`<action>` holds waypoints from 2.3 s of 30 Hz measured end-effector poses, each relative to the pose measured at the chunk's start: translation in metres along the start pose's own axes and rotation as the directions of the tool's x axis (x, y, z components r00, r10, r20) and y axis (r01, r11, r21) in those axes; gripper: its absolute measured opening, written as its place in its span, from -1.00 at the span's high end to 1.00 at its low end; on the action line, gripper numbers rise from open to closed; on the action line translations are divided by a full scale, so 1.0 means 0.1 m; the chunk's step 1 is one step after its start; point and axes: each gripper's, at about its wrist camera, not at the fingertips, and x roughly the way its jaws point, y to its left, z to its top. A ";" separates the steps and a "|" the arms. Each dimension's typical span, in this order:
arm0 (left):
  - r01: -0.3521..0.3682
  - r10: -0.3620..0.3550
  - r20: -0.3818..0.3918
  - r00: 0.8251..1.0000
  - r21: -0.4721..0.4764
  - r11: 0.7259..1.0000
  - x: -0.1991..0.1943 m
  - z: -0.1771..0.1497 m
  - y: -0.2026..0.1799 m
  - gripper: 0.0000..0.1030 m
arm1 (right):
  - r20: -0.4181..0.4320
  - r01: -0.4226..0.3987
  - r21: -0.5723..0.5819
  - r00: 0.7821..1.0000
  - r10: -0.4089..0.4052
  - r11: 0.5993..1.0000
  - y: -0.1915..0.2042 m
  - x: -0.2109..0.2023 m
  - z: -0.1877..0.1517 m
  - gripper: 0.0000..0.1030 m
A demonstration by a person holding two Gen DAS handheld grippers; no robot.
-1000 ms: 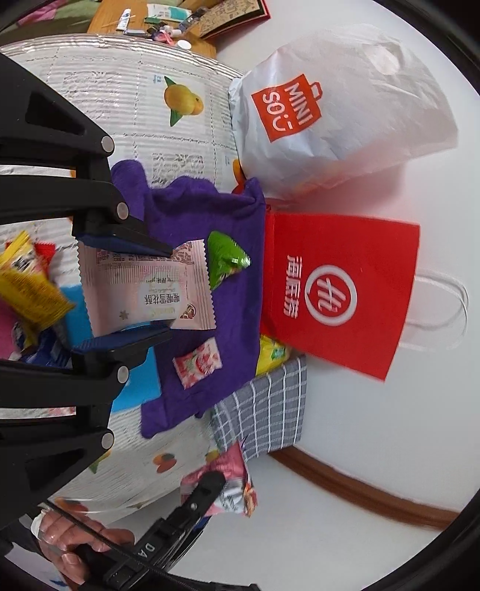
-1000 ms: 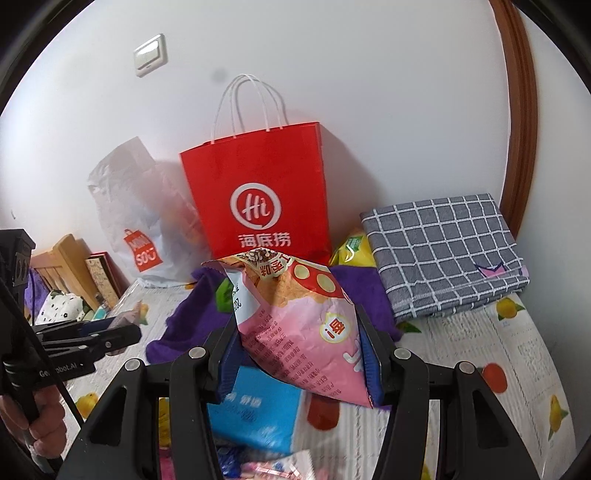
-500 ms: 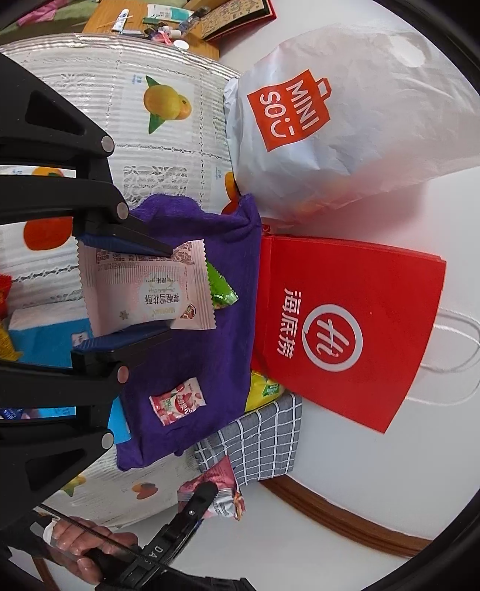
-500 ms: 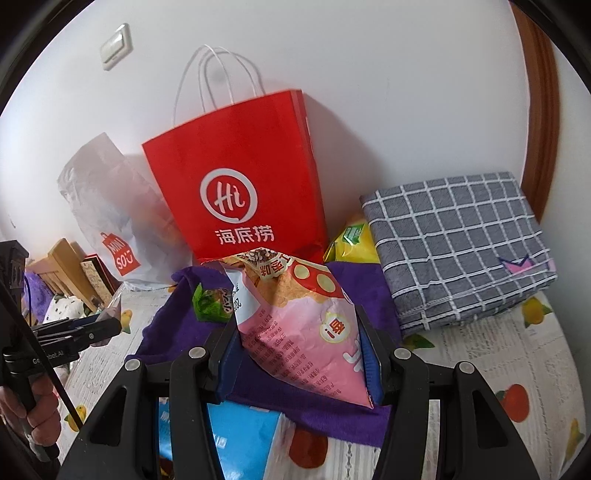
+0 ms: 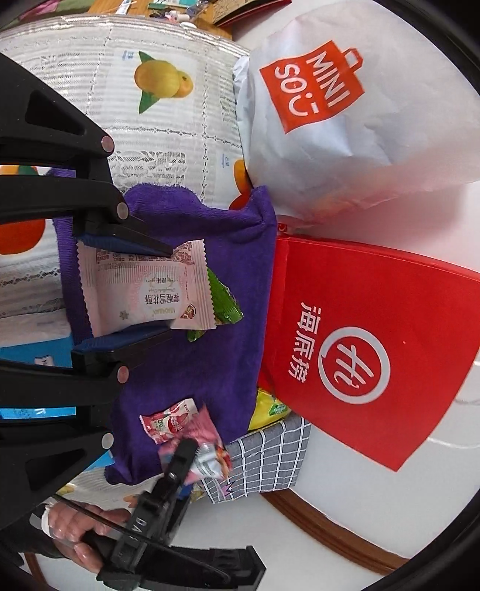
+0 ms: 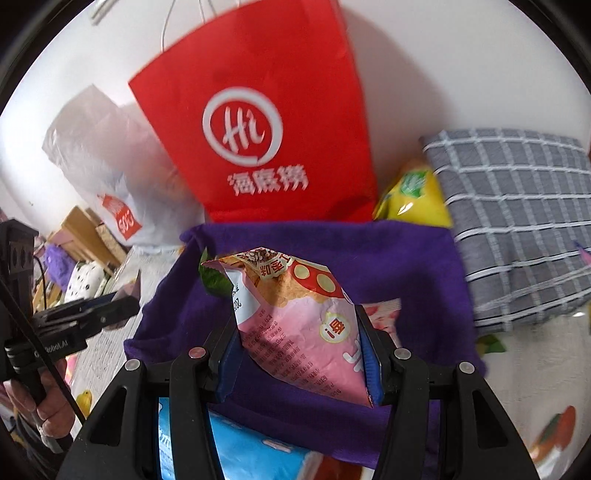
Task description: Organize snacks
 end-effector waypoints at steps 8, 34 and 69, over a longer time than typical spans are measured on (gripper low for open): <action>-0.005 0.004 -0.050 0.999 -0.020 1.000 0.32 0.01 0.05 0.32 | -0.105 -0.013 -0.059 0.994 0.007 0.998 0.05 0.31 -0.05 -0.05; -0.017 0.012 -0.093 0.996 -0.058 0.998 0.46 0.00 0.03 -0.22 | -0.082 -0.022 -0.106 0.997 0.014 0.994 0.16 0.10 -0.05 -0.41; 0.022 -0.022 0.011 1.000 0.013 1.000 -1.10 -1.37 0.08 -0.22 | -0.008 0.172 0.055 0.985 -0.172 0.984 0.34 -1.01 -1.80 -0.41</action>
